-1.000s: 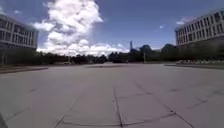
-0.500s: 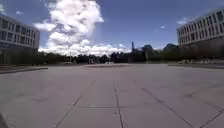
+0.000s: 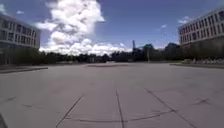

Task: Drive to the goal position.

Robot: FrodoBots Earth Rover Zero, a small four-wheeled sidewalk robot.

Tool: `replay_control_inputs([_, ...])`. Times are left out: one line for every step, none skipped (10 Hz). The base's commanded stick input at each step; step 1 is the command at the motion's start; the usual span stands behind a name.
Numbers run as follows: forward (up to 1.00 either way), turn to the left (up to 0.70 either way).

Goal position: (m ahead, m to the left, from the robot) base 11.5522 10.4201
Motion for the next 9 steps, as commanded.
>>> replay_control_inputs([0.70, 0.00])
replay_control_inputs([0.70, 0.00])
replay_control_inputs([0.70, 0.00])
replay_control_inputs([0.70, 0.00])
replay_control_inputs([0.70, 0.00])
replay_control_inputs([0.70, 0.00])
replay_control_inputs([0.70, 0.00])
replay_control_inputs([0.70, 0.00])
replay_control_inputs([0.70, 0.00])
